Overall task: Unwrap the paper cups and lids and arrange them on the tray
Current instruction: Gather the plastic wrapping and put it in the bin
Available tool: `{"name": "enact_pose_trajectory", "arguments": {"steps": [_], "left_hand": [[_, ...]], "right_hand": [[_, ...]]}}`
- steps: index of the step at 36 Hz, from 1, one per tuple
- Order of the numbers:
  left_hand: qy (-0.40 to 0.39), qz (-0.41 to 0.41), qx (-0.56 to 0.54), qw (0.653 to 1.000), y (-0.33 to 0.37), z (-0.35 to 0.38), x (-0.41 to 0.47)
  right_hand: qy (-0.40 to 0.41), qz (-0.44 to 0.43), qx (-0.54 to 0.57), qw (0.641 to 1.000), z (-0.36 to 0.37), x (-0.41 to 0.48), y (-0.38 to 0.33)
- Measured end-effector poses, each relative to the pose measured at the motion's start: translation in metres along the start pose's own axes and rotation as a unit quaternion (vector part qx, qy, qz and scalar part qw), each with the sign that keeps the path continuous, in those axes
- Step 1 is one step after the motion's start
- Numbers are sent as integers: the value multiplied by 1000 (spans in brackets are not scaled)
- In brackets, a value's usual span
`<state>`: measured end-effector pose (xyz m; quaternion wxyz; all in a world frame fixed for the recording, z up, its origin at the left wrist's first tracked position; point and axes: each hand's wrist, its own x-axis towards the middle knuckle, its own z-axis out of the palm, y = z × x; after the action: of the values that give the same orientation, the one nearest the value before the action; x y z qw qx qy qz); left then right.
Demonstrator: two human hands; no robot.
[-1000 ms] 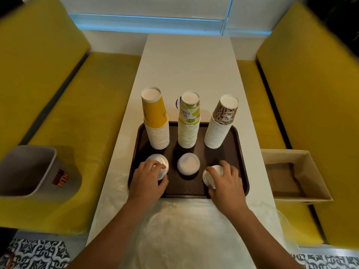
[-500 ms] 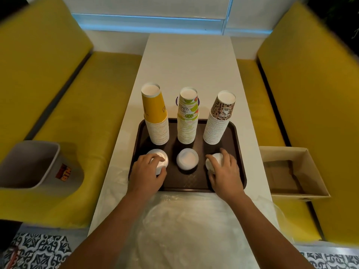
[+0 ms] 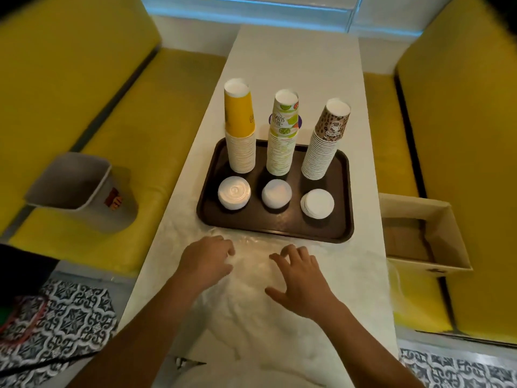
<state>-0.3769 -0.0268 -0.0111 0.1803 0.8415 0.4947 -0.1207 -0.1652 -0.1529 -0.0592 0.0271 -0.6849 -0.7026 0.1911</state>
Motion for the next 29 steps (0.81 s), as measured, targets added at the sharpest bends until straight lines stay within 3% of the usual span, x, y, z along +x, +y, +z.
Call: {"name": "enact_pose_trajectory", "arguments": {"steps": [5, 7, 12, 19, 24, 26, 29], "left_hand": [[161, 51, -115, 979, -6, 12, -11], [170, 57, -167, 970, -6, 15, -18], [174, 48, -281, 943, -4, 28, -39], [263, -90, -214, 937, -10, 38, -69], [144, -118, -101, 977, 6, 46, -69], [137, -122, -215, 959, 17, 43, -66], [53, -111, -466, 876, 37, 29, -62]], "right_hand": [[-14, 18, -2, 1000, 19, 5, 1], [-6, 15, 11, 1000, 23, 4, 0], [104, -13, 29, 994, 25, 0, -1], [183, 87, 212, 956, -1, -9, -5], [174, 117, 342, 916, -21, -10, -4], [170, 118, 383, 900, -26, -11, -7], [194, 119, 441, 868, -33, -9, -14]]}}
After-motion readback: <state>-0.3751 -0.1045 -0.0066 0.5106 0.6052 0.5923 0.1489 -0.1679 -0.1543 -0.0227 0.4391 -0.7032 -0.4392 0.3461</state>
